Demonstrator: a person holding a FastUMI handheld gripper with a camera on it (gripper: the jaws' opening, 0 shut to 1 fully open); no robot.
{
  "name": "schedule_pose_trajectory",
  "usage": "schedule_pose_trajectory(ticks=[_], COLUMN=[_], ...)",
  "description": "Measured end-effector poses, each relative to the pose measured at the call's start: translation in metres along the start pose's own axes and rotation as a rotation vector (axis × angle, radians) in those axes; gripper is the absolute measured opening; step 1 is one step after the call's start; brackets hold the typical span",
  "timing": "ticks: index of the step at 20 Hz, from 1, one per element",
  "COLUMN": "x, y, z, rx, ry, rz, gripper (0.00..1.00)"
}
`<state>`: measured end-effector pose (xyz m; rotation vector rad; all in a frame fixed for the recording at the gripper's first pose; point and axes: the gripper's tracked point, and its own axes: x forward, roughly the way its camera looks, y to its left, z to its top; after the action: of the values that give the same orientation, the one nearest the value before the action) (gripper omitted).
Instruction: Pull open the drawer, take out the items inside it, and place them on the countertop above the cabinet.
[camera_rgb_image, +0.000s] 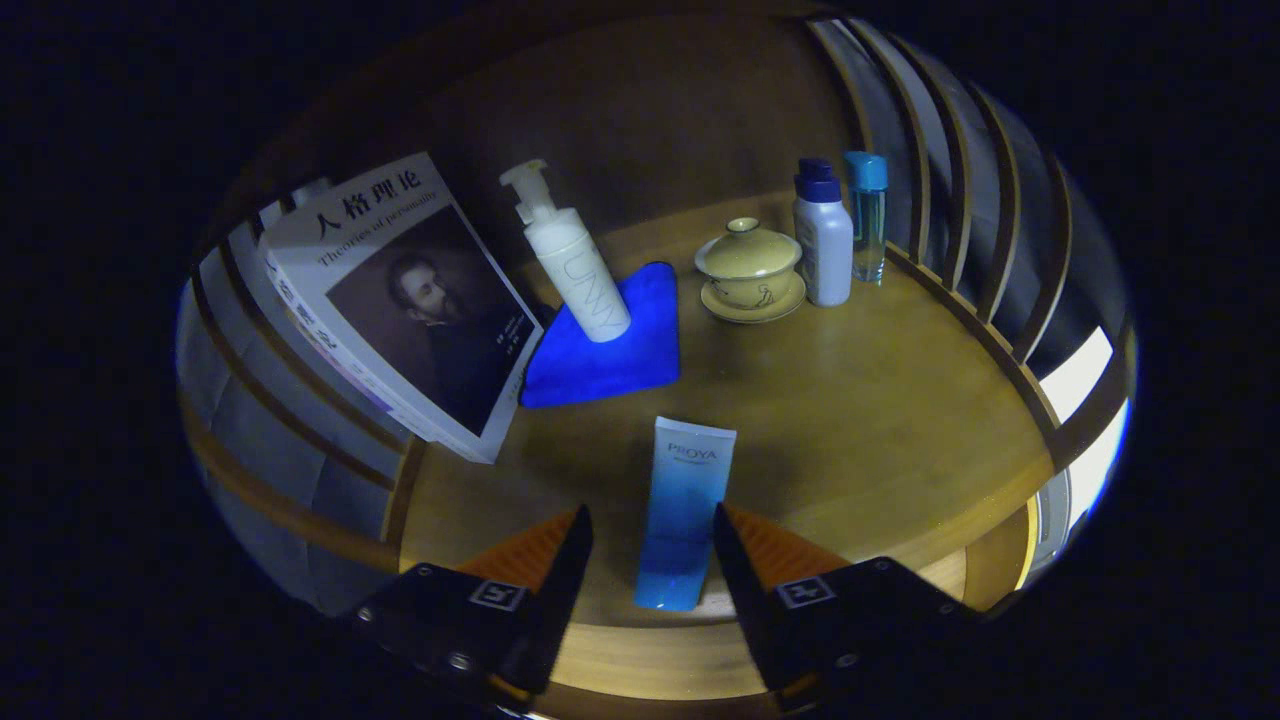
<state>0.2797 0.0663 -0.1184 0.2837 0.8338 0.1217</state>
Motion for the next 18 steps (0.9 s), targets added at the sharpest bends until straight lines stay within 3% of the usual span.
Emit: schedule_pose_trajectory(ticks=[3, 9, 18], x=[-0.021, -0.084, -0.140], y=[0.002, 0.009, 0.015], z=[-0.013, -0.069, -0.160], rx=[-0.034, -0.175, -0.267], ry=[-0.029, -0.118, -0.122], rz=[0.004, 0.024, 0.043], gripper=[0.96, 0.96, 0.96])
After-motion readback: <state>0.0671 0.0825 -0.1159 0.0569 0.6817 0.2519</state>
